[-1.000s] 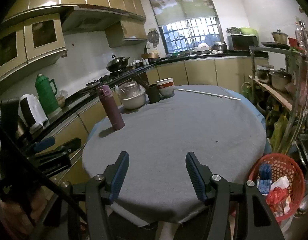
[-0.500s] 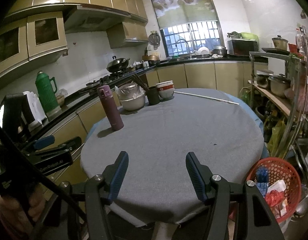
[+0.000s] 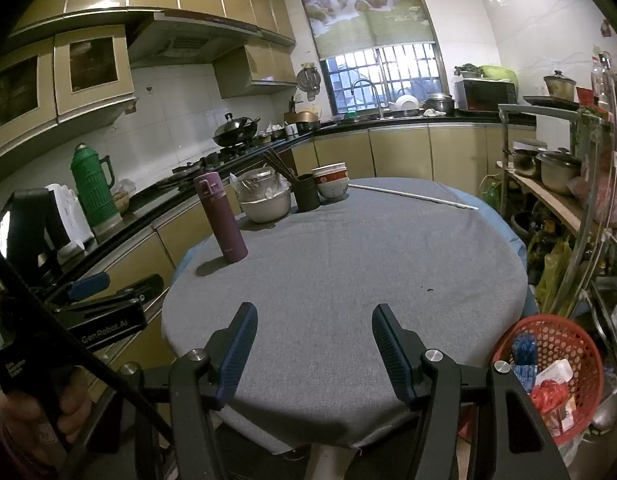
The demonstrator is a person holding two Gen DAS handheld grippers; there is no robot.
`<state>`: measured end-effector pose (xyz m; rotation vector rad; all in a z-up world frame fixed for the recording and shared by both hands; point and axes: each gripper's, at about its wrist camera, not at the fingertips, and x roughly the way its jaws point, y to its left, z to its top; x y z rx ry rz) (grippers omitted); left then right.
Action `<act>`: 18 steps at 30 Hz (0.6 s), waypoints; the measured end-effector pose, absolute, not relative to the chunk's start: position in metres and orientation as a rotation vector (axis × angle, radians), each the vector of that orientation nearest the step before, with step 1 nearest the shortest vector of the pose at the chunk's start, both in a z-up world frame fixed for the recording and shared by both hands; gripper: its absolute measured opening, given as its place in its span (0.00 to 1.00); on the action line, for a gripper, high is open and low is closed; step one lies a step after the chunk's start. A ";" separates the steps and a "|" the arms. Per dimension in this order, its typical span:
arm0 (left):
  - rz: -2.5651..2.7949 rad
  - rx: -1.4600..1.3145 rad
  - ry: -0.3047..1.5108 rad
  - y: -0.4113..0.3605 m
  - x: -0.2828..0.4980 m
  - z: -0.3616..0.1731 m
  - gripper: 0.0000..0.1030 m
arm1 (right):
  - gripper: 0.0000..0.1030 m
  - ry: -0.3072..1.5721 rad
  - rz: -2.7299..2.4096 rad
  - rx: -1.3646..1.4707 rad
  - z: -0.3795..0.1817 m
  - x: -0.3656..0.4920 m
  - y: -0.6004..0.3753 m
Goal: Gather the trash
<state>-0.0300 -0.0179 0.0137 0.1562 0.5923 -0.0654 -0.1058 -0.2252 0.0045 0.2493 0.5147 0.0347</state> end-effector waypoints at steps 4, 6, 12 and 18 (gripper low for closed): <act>-0.065 0.155 0.594 -0.018 -0.030 0.014 0.83 | 0.62 0.514 0.035 0.251 0.004 -0.106 -0.226; -0.063 0.155 0.594 -0.018 -0.030 0.013 0.83 | 0.62 0.514 0.035 0.252 0.005 -0.106 -0.226; -0.065 0.149 0.606 -0.017 -0.030 0.013 0.83 | 0.62 0.511 0.032 0.257 0.008 -0.108 -0.230; -0.062 0.150 0.603 -0.017 -0.031 0.014 0.83 | 0.62 0.511 0.032 0.256 0.008 -0.109 -0.231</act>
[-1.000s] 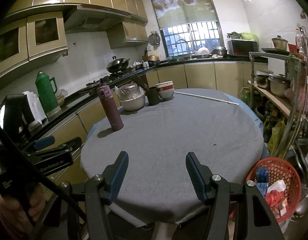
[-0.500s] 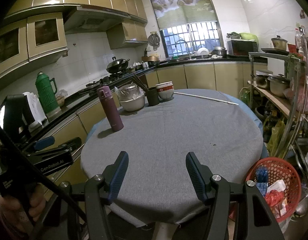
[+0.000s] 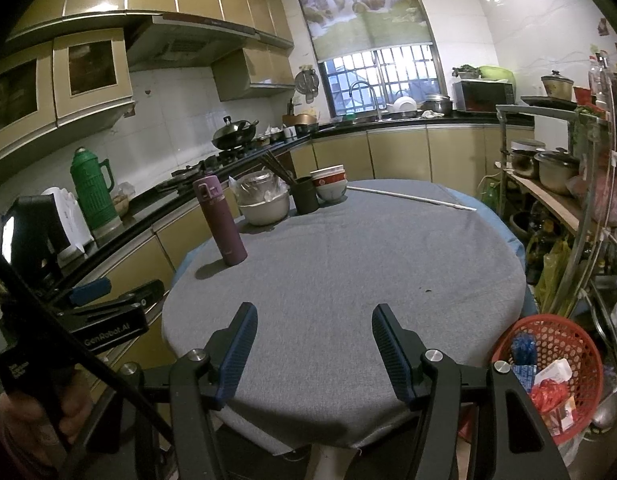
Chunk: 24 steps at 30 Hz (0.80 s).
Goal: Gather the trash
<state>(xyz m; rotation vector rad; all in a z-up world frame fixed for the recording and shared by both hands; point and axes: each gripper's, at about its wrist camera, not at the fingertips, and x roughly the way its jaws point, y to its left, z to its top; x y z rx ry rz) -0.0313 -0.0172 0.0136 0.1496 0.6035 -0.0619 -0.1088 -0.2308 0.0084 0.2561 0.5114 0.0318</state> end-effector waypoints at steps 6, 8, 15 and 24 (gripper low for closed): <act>-0.062 0.152 0.605 -0.019 -0.031 0.014 0.83 | 0.62 0.511 0.031 0.256 0.008 -0.109 -0.231; -0.061 0.151 0.606 -0.019 -0.031 0.013 0.83 | 0.62 0.510 0.032 0.258 0.008 -0.109 -0.231; -0.057 0.154 0.606 -0.019 -0.031 0.014 0.83 | 0.62 0.511 0.031 0.256 0.008 -0.109 -0.231; -0.053 0.155 0.605 -0.017 -0.032 0.013 0.83 | 0.62 0.508 0.031 0.254 0.010 -0.110 -0.231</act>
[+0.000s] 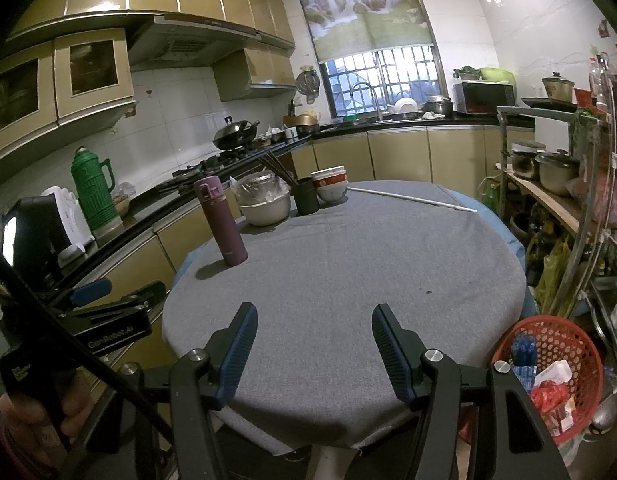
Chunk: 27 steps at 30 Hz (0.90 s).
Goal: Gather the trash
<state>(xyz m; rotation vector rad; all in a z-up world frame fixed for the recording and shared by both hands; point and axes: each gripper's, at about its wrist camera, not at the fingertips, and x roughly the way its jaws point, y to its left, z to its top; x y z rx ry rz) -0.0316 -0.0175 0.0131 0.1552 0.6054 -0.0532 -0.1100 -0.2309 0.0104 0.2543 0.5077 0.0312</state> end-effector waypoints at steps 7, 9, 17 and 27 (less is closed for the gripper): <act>-0.057 0.159 0.614 -0.016 -0.031 0.012 0.83 | 0.62 0.507 0.031 0.253 0.010 -0.110 -0.230; -0.055 0.159 0.613 -0.015 -0.031 0.013 0.83 | 0.62 0.507 0.032 0.255 0.010 -0.110 -0.230; -0.051 0.159 0.613 -0.016 -0.030 0.013 0.83 | 0.62 0.508 0.033 0.253 0.010 -0.111 -0.230; -0.049 0.157 0.616 -0.016 -0.029 0.013 0.83 | 0.62 0.508 0.034 0.254 0.011 -0.110 -0.228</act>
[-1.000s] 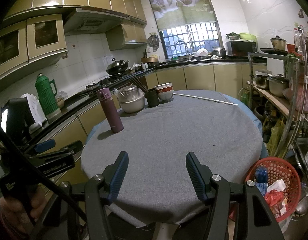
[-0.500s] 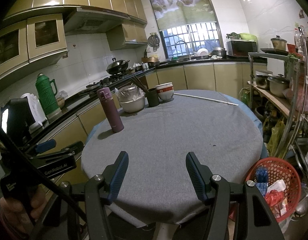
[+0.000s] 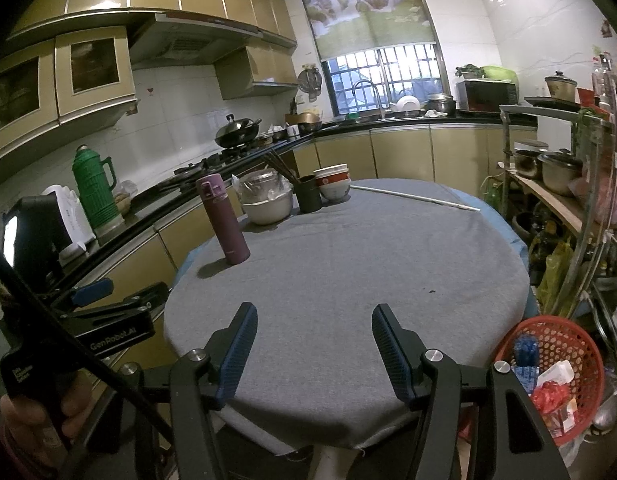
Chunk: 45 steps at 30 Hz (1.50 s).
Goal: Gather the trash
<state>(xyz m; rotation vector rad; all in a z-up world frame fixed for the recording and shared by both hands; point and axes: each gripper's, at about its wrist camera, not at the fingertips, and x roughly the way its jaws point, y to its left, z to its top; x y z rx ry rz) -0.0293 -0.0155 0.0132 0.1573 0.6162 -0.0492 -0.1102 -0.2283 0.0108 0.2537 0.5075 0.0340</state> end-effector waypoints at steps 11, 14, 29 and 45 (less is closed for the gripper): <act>-0.045 0.157 0.624 -0.017 -0.029 0.011 0.83 | 0.62 0.508 0.034 0.252 0.010 -0.110 -0.226; -0.042 0.156 0.628 -0.016 -0.029 0.010 0.83 | 0.62 0.508 0.035 0.253 0.010 -0.110 -0.227; -0.007 0.156 0.672 -0.013 -0.012 -0.004 0.83 | 0.62 0.520 0.040 0.246 0.006 -0.084 -0.222; 0.022 0.178 0.755 -0.033 0.049 -0.028 0.83 | 0.62 0.598 0.032 0.303 -0.023 -0.008 -0.257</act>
